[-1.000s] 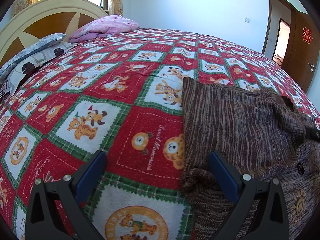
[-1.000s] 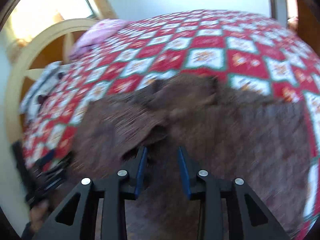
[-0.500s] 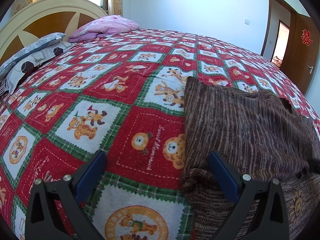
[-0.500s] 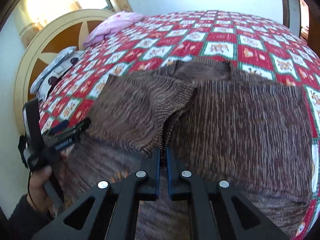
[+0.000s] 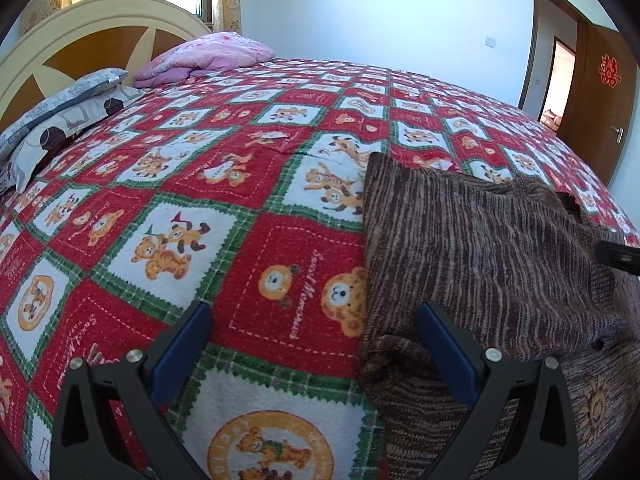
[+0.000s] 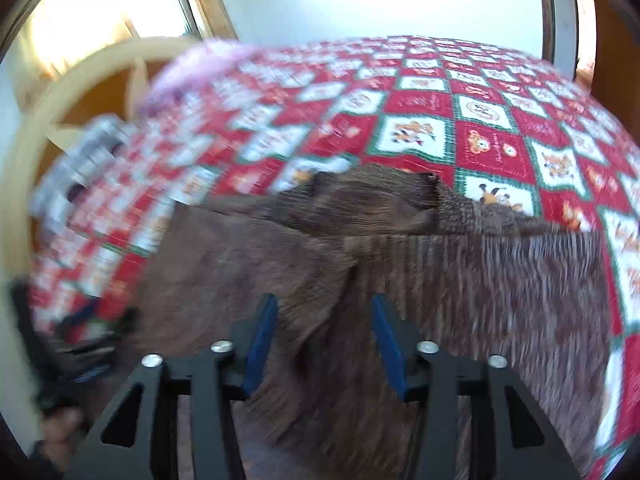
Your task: Fold small clothes
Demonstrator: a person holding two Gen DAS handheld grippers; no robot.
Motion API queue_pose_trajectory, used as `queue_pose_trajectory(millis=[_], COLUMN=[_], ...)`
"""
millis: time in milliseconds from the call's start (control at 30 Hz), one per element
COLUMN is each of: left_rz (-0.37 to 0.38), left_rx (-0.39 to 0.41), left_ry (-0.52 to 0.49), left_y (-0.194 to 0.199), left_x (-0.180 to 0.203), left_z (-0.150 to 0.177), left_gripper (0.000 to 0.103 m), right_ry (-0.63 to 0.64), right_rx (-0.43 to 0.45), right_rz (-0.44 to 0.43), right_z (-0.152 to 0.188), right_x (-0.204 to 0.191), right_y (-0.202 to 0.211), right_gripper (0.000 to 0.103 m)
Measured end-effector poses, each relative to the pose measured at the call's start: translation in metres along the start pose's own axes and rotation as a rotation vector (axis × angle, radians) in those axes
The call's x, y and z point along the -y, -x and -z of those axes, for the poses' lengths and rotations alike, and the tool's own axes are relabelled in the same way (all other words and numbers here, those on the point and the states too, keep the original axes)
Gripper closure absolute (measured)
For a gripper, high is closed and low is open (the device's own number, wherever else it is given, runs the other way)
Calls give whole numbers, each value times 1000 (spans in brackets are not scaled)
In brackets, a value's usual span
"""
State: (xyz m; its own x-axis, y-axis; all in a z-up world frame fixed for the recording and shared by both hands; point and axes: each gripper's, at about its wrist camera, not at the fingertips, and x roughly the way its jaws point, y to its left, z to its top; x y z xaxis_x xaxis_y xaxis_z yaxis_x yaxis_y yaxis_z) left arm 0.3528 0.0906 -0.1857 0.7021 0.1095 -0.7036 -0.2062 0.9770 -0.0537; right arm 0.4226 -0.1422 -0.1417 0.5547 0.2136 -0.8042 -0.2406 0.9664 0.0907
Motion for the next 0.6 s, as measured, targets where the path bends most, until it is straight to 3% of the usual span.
queue_pose_trajectory(millis=[67,167,200,267,400,467,533,600], left_rz=[4,11,12,14,12,11,11,19], left_rx=[1,2,2,4,2,3,1,1], left_ry=[3,9,9,10,9,7,5,2], left_y=[0,1,1,0,1,0,0,1], left_x=[-1,-2,-2,-2,-2,-2,-2,-2], left_z=[0,0,0,0,0,0,0,1], left_gripper=[0,0,0,0,0,0,0,0], right_ry=[-2,-9,-28,-28,158,266,319,313], right_rx=[-13,36,49,68,119,83,12,14], right_rz=[68,267,245,115,-32,-99,-50,-60], right_z=[-5,-12,-11,-4,28,44,59,68], right_x=[9,21,23,17,-31,-53,-61,-53], right_y=[-16,-9,-3,12,41,39,24,21], right_gripper=[68,68,67,67,66,66,66,66])
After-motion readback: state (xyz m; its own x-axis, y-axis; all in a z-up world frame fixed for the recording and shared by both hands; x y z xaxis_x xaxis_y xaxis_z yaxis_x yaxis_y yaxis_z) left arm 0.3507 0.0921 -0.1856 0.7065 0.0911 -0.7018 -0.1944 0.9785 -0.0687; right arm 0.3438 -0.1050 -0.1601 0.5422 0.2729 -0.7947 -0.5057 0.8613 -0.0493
